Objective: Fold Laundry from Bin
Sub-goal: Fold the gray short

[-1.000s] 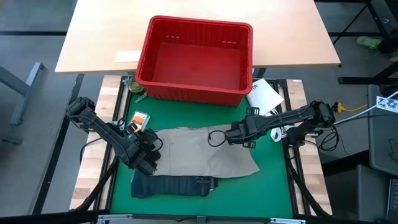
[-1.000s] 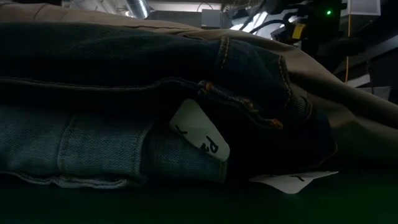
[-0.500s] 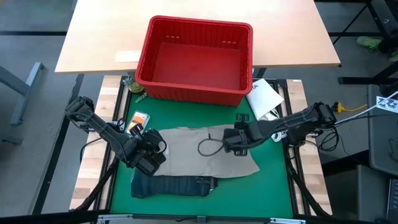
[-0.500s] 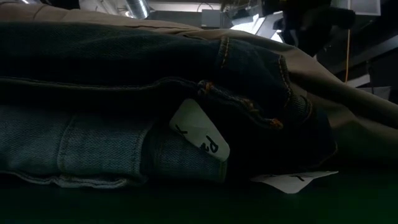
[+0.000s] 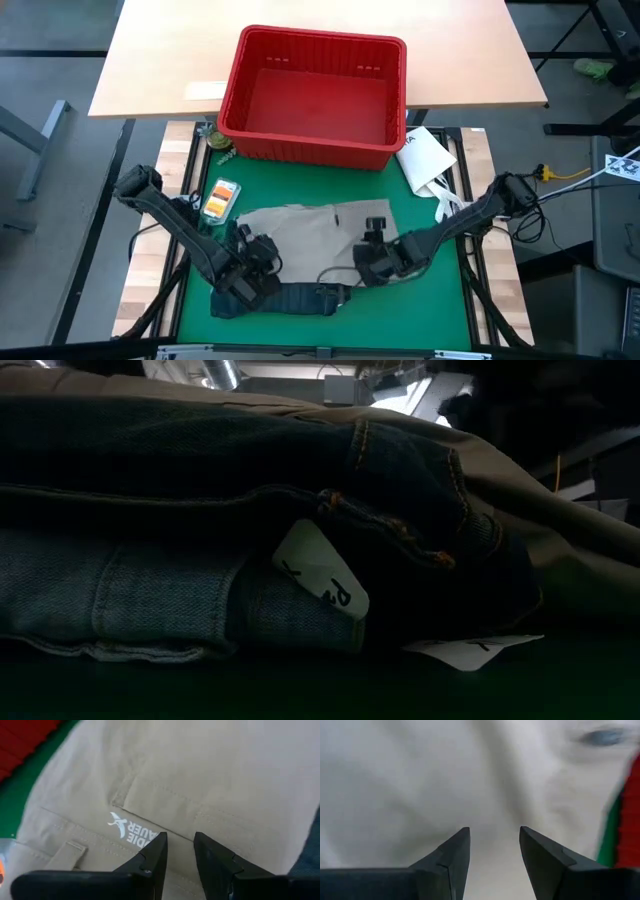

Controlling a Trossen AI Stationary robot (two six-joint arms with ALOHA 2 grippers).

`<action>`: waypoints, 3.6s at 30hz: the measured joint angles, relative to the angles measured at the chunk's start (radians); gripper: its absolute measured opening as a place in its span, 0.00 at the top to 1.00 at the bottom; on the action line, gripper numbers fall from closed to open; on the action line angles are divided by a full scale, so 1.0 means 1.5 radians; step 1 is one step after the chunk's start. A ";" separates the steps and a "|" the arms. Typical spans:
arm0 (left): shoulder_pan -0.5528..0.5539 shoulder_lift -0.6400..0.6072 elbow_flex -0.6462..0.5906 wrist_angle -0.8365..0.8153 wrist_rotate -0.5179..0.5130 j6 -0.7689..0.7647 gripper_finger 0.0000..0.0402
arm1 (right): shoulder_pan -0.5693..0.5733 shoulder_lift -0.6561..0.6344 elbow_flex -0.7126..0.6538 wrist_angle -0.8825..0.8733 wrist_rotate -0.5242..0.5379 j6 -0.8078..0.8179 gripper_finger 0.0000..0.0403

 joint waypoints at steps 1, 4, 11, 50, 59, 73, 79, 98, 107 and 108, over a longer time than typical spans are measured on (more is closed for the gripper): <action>-0.004 0.011 0.000 0.000 0.002 0.000 0.77 | 0.010 0.009 -0.007 0.011 0.000 0.011 0.57; -0.012 0.041 0.000 0.000 0.007 0.000 0.77 | 0.035 0.040 -0.021 0.015 0.001 0.052 0.57; -0.020 0.082 0.000 -0.001 0.020 0.000 0.77 | 0.067 0.105 -0.054 0.014 0.001 0.119 0.57; -0.016 0.073 0.000 0.010 0.030 0.001 0.77 | 0.228 0.166 0.088 -0.142 -0.042 0.134 0.57; -0.016 0.073 0.000 0.011 0.030 0.001 0.77 | 0.220 0.239 0.089 -0.149 -0.022 0.153 0.57; -0.016 0.073 0.000 0.013 0.029 0.002 0.77 | 0.215 0.251 0.086 -0.207 0.021 0.185 0.86; -0.016 0.073 0.000 0.013 0.033 0.002 0.77 | 0.215 0.251 0.088 -0.213 0.028 0.167 0.96; -0.016 0.065 0.028 0.007 0.050 0.023 0.77 | 0.217 0.250 0.307 -0.464 0.194 0.065 0.99; -0.021 0.065 0.041 0.009 0.047 0.022 0.77 | 0.190 0.250 0.398 -0.462 0.402 -0.053 0.99; -0.023 0.065 0.041 0.009 0.047 0.020 0.77 | 0.183 0.250 0.405 -0.459 0.416 -0.070 0.99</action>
